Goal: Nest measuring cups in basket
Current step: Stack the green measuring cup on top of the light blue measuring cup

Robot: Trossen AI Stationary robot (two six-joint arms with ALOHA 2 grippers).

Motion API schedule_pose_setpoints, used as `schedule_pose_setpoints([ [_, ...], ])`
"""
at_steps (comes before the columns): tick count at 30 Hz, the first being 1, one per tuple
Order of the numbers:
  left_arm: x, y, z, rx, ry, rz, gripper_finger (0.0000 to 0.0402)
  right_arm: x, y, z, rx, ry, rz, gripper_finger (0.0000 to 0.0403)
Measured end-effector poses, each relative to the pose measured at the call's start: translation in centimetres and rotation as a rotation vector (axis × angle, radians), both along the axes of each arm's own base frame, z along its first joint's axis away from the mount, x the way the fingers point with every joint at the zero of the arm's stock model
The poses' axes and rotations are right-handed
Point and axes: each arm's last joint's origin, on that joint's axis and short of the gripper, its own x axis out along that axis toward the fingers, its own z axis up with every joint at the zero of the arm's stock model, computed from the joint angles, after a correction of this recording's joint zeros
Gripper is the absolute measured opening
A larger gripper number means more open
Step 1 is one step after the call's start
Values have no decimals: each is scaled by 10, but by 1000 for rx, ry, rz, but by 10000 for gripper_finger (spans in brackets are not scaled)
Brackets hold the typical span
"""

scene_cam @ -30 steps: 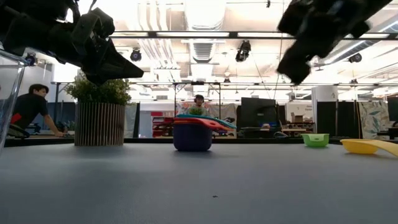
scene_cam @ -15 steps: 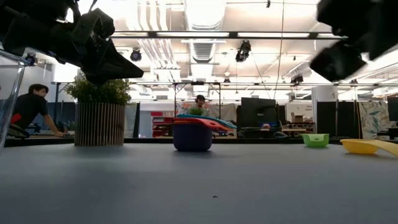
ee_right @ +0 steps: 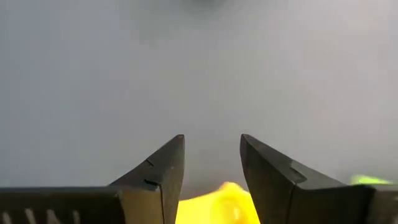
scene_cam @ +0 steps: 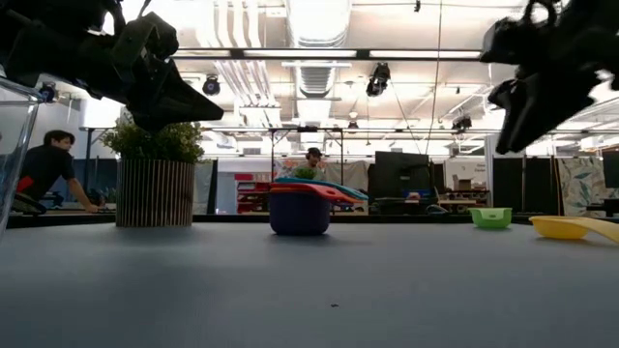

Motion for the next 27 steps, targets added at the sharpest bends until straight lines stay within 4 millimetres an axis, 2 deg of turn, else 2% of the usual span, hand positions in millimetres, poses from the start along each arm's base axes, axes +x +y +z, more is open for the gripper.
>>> schedule_pose_setpoints([
  [6, 0, 0, 0, 0, 0, 0, 0, -2, -43, 5, 49, -29, -281, 122],
  [10, 0, 0, 0, 0, 0, 0, 0, -5, -78, 5, 13, -26, -422, 120],
  [17, 0, 0, 0, 0, -1, 0, 0, -17, -137, -4, 26, 21, -659, 145],
  [22, 0, 0, 0, 0, -1, 0, 0, -18, -167, -15, 77, 5, -733, 167],
  [27, 0, 0, 0, 0, -1, 0, 0, -12, -184, -34, 120, 46, -742, 184],
])
